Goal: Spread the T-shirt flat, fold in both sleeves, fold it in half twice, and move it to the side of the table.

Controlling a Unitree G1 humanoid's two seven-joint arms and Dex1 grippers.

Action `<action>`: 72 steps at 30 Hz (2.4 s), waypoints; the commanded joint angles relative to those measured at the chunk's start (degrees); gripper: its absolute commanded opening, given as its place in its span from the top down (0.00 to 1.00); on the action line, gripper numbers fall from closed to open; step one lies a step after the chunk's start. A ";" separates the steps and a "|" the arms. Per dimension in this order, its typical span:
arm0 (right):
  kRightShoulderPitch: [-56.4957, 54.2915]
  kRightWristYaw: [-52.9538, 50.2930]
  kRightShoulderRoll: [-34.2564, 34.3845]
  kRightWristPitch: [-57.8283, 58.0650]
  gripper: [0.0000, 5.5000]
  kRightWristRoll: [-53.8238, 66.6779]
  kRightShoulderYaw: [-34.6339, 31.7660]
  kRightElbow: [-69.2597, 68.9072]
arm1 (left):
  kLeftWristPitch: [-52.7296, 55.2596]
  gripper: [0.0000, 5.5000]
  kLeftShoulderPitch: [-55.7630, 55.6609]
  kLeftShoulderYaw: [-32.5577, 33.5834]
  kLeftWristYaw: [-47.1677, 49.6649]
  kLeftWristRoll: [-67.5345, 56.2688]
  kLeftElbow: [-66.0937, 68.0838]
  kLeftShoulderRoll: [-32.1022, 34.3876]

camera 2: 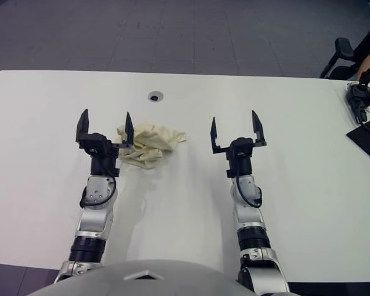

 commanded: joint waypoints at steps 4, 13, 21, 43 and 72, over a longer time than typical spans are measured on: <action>-0.30 0.76 0.03 0.27 0.02 0.64 0.30 0.38 | 0.06 0.02 -0.27 0.00 -0.04 0.40 0.40 0.01; -0.40 1.83 -0.28 -0.40 0.02 0.74 0.76 1.17 | -0.18 0.02 -1.04 0.02 0.24 0.49 1.24 -0.23; -0.42 1.59 0.01 -0.76 0.02 0.45 0.90 1.15 | -0.11 0.02 -0.94 -0.14 -0.31 0.34 1.54 0.08; -1.04 -4.87 1.14 0.20 0.02 2.39 -4.35 0.14 | -0.11 0.02 -0.19 -0.74 -2.03 -0.11 0.87 0.07; -18.03 45.52 -1.80 13.37 0.15 15.92 14.90 15.91 | -3.27 0.02 -8.98 5.19 9.46 3.00 9.26 -0.67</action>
